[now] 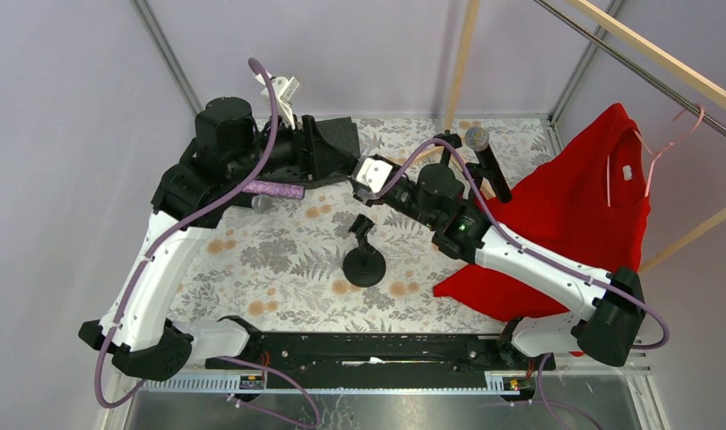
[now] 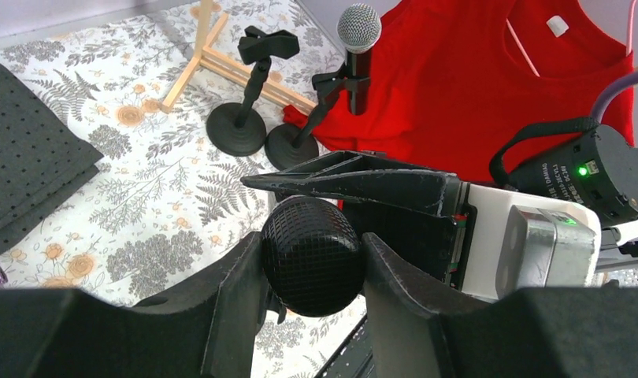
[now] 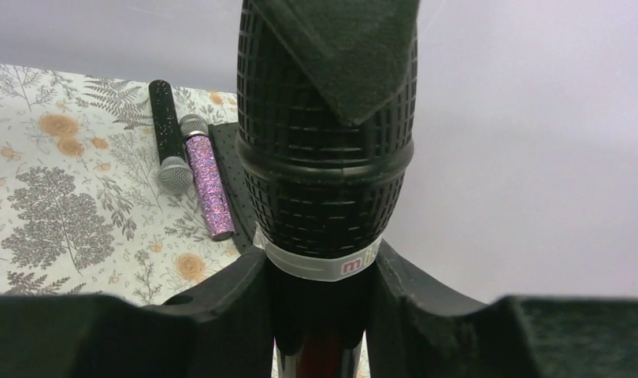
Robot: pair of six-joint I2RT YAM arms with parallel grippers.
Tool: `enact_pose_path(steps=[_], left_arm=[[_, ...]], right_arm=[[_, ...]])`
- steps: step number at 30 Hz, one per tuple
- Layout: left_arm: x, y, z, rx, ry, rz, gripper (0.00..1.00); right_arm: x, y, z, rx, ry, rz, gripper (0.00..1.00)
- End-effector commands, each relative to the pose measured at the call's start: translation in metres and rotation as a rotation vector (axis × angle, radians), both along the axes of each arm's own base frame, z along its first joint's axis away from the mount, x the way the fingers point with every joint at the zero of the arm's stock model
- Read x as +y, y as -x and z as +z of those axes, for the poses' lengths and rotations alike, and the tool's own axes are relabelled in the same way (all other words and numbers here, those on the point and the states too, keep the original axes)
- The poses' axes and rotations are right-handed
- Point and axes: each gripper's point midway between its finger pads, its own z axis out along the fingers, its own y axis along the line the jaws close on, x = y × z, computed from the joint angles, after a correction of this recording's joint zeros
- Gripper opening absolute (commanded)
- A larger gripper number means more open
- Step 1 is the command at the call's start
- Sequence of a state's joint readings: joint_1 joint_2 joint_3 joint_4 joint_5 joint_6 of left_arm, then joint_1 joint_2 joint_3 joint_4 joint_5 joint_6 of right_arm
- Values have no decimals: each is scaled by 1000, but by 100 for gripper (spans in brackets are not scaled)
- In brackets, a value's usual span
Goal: Attach the microphones to the stand
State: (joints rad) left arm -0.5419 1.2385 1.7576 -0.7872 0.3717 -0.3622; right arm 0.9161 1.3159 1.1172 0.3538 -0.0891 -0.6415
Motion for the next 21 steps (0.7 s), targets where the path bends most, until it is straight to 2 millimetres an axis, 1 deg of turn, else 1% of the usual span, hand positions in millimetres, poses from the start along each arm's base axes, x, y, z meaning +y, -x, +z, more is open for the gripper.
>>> enact_pose_path(steps=[1, 3, 4, 5, 6, 7, 11, 14, 15, 16, 17, 18, 21], left_arm=[[-7, 8, 30, -119, 88, -59, 40], [-7, 10, 35, -138, 107, -66, 56], [-7, 10, 36, -143, 116, -65, 69], [-7, 10, 40, -152, 129, -57, 83], [-6, 9, 42, -160, 141, -47, 93], [-5, 9, 44, -171, 153, -40, 98], [-1, 16, 62, -247, 222, -36, 99], [6, 25, 71, -320, 284, -26, 99], [9, 27, 73, -343, 304, -15, 99], [12, 30, 75, -372, 324, -11, 99], [13, 31, 70, -385, 332, -9, 99], [15, 35, 75, -416, 352, -11, 99], [18, 41, 74, -468, 383, -16, 99]], right_arm=[[-3, -4, 36, -73, -77, -16, 35], [-6, -3, 36, -74, -76, -19, 29], [-7, -2, 35, -74, -76, -20, 24], [-9, -1, 35, -76, -77, -24, 14], [-12, -1, 36, -79, -83, -32, 9], [-15, 0, 36, -82, -94, -42, 7], [-32, 3, 40, -81, -117, -87, 6], [-50, 3, 48, -46, -174, -152, 2], [-56, 4, 53, -17, -209, -174, 0], [-63, 4, 58, 19, -247, -200, 0], [-71, 6, 67, 76, -315, -224, 0], [-76, 8, 73, 103, -359, -232, 0], [-88, 18, 91, 213, -526, -227, 0]])
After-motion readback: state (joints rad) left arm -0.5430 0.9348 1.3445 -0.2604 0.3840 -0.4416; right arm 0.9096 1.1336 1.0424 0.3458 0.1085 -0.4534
